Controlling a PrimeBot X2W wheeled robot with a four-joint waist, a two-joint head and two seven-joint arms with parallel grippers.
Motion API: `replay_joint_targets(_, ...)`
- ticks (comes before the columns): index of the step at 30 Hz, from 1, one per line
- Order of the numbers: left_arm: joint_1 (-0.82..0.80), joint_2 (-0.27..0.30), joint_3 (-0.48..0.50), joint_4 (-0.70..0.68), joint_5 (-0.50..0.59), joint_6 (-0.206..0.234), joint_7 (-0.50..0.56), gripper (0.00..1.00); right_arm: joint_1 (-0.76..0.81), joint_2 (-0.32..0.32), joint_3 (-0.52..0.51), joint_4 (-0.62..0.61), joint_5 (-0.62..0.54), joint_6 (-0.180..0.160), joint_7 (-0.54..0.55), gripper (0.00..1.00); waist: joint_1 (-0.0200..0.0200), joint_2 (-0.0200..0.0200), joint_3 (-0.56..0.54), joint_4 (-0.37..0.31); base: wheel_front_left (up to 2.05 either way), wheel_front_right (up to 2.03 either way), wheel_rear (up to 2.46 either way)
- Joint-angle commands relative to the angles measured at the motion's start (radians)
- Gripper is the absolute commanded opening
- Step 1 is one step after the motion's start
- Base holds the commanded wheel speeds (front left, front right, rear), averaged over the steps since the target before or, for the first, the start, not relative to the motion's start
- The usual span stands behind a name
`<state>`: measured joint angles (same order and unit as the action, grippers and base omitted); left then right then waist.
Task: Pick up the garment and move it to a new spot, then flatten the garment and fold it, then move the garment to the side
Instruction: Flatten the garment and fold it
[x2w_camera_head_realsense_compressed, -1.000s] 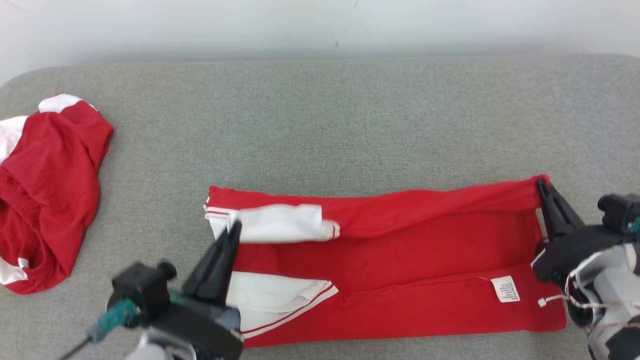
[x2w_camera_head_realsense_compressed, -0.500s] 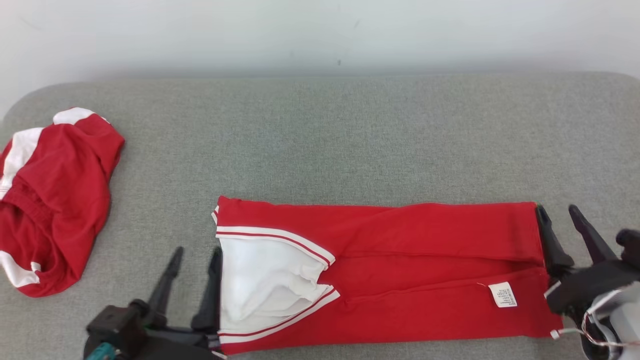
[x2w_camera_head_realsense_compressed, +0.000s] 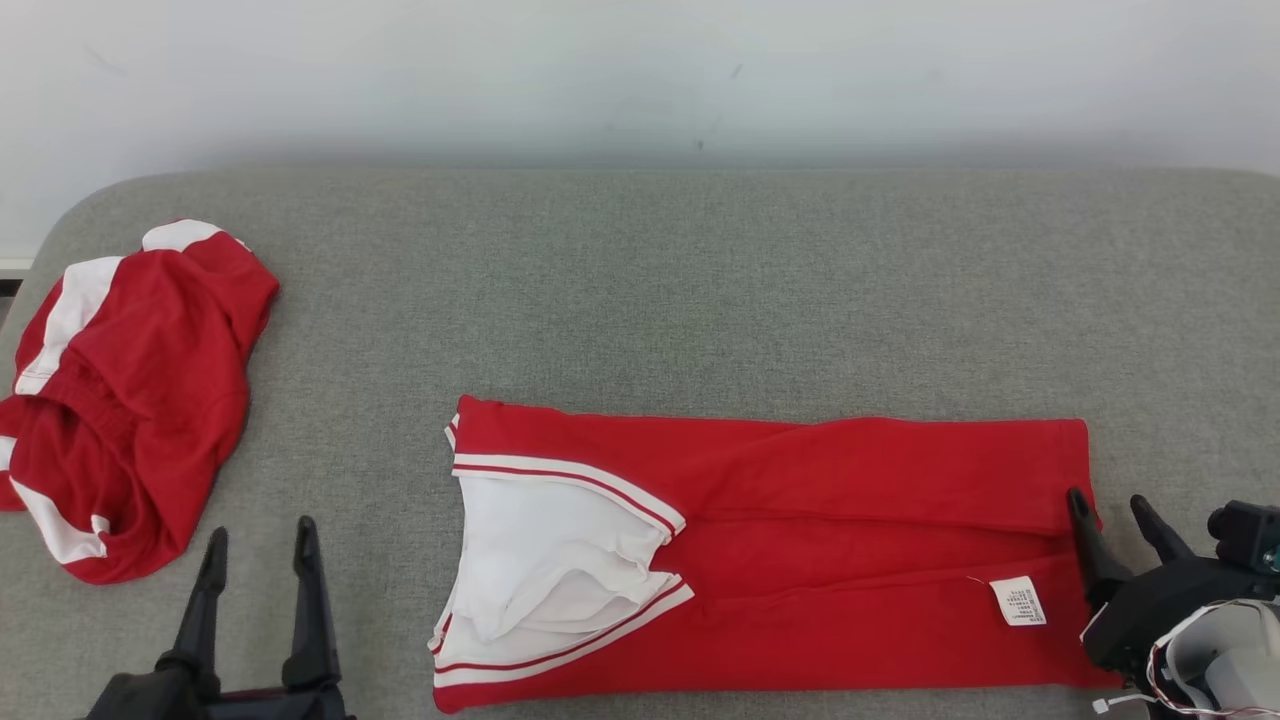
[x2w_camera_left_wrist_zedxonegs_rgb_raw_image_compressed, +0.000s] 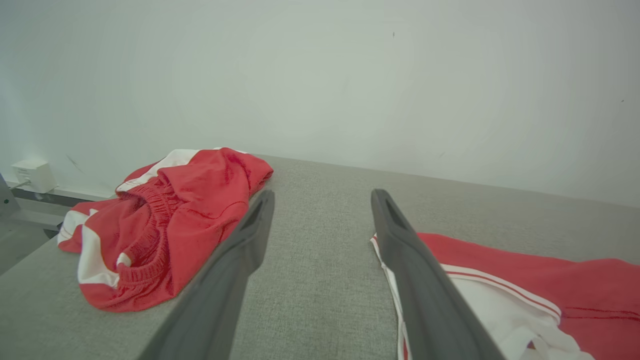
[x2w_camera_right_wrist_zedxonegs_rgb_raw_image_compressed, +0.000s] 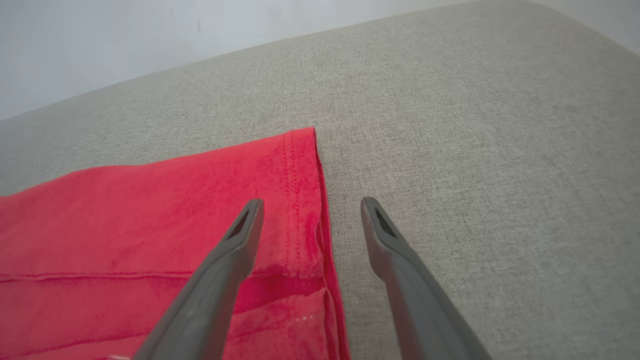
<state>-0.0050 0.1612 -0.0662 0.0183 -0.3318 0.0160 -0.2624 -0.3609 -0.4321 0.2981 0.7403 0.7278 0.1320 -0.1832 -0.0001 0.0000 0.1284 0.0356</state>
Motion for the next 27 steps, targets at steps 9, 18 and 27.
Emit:
replay_joint_targets(9, 0.040, -0.072, 0.113, 0.037, 0.091, -0.084, -0.003, 1.00, -0.031, 0.044, 0.019, 0.115, 0.033, -0.003, 0.042, 1.00, 0.0001, 0.0000, 0.007, 0.019, 0.00, 0.00, 0.00)
replay_joint_targets(18, 0.027, -0.099, 0.139, 0.071, 0.150, -0.114, -0.003, 1.00, -0.028, 0.054, 0.061, 0.142, 0.075, -0.003, 0.056, 0.00, 0.0001, 0.0000, -0.006, 0.023, 0.00, 0.00, 0.00)
replay_joint_targets(27, 0.046, -0.109, 0.162, 0.079, 0.170, -0.126, -0.003, 1.00, -0.038, -0.070, 0.021, 0.178, 0.111, -0.003, 0.005, 0.00, 0.0001, 0.0000, -0.044, 0.001, 0.00, 0.00, 0.00)
